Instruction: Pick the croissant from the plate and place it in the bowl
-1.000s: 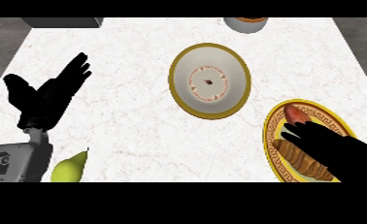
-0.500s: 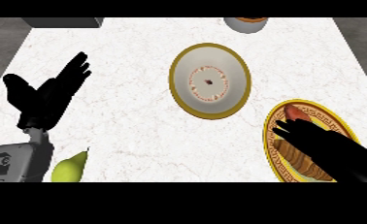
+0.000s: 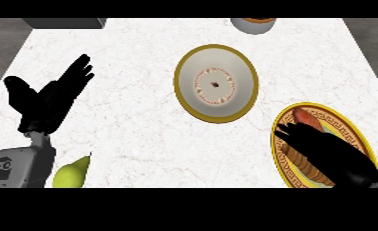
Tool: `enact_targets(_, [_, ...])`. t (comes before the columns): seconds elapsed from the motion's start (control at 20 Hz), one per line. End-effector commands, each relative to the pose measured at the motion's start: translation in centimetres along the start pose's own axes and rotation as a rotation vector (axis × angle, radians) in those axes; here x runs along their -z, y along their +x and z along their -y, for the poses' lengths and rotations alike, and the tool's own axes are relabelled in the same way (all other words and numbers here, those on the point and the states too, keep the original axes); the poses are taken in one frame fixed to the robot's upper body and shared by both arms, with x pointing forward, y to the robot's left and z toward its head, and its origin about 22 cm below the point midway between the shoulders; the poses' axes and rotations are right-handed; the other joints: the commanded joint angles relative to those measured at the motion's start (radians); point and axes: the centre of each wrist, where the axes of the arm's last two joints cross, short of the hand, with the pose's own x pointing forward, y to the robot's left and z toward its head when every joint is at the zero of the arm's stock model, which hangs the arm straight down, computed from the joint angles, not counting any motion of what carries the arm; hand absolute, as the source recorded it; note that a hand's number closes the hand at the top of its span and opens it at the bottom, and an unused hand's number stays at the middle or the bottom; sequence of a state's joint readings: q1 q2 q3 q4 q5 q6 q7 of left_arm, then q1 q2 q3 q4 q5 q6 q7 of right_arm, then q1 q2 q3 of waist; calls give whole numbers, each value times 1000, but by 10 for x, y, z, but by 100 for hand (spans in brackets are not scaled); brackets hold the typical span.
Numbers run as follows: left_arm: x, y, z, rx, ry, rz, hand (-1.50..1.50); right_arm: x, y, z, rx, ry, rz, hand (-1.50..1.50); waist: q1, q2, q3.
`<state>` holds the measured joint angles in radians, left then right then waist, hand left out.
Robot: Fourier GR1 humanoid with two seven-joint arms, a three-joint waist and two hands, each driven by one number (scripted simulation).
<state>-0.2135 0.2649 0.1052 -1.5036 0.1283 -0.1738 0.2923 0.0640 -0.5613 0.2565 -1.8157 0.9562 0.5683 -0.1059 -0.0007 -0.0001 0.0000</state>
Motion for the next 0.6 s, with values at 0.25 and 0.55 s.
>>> enact_targets(0.25, [5,-6,21,13,10,0,0,30,-18,-10,21,7,-18,-150,1,1,0])
enact_targets(0.55, [-2,-11,9,1,-2,10,0,42,-26,-35,10,41,-28,-150,1,0,0])
